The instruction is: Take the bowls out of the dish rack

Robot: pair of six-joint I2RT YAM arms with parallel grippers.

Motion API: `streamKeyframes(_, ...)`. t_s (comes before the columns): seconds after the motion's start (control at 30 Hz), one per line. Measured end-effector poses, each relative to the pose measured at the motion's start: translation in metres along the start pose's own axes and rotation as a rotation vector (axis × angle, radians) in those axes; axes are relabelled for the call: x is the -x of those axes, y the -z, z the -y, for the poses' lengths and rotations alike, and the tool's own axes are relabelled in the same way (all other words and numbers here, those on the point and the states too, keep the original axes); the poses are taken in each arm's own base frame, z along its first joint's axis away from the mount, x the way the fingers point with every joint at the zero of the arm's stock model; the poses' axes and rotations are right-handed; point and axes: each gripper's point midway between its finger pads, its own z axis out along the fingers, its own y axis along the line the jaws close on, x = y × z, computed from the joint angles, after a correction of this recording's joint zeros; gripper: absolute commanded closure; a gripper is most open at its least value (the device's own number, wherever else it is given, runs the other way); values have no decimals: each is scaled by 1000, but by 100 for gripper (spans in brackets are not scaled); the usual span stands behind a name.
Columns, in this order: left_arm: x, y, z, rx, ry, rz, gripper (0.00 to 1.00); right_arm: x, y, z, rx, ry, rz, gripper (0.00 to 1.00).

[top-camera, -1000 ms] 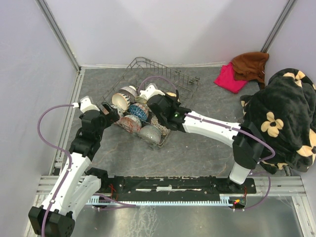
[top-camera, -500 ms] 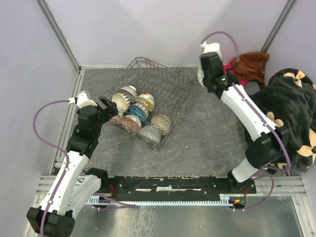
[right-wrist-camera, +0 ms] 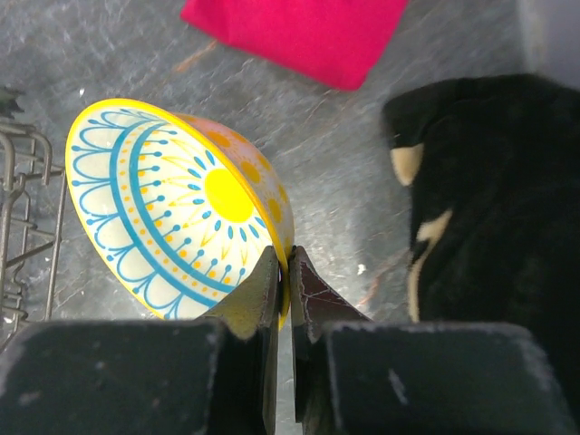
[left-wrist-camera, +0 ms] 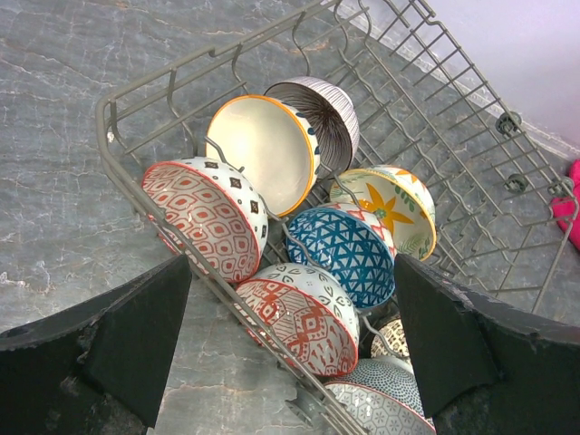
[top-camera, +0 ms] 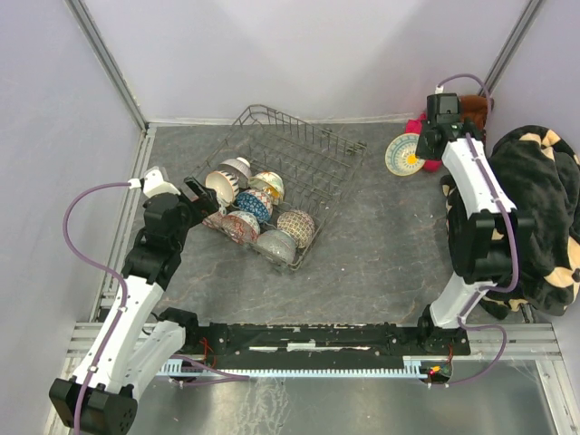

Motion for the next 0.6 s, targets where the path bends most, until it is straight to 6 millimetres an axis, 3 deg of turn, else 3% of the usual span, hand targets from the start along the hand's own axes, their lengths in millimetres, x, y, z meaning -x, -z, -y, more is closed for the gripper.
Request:
streamKeyframes(0.33,-1,-1,0,-1,-1,-5,1,-41,-57,-28,98,-61,-169,99)
streamKeyframes(0.6,-1,-1,0,-1,-1,-6,1,-65,-94,-35,121,-120,-254,99)
